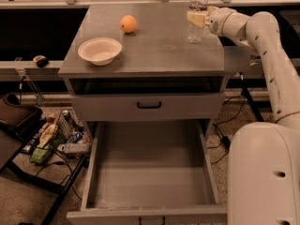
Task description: Place water bottle into middle drawer
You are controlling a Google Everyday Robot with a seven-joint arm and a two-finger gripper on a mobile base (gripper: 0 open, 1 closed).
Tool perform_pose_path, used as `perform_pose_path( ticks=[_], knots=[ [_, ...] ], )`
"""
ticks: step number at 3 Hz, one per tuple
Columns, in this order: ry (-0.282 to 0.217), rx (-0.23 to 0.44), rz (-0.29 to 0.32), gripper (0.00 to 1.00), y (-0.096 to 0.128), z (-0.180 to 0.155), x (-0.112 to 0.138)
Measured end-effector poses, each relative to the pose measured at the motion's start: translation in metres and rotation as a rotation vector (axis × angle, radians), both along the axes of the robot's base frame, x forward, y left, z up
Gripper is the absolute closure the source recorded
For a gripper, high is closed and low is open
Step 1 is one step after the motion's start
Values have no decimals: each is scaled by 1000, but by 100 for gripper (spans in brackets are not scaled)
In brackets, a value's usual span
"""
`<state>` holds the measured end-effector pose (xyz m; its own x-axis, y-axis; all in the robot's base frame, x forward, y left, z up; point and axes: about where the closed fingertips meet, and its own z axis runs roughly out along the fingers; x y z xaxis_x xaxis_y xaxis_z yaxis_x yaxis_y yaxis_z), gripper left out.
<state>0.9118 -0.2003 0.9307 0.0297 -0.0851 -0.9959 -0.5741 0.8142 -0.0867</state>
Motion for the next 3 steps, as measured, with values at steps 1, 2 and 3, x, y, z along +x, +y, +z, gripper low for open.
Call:
perform_pose_path(
  ticks=[1,2,3],
  knots=[
    [-59,-22,46,100,14,23,-17],
    [-174,-58,74,100,9,73,-69],
    [-297,-119,55,100,-7,125,-141]
  ],
)
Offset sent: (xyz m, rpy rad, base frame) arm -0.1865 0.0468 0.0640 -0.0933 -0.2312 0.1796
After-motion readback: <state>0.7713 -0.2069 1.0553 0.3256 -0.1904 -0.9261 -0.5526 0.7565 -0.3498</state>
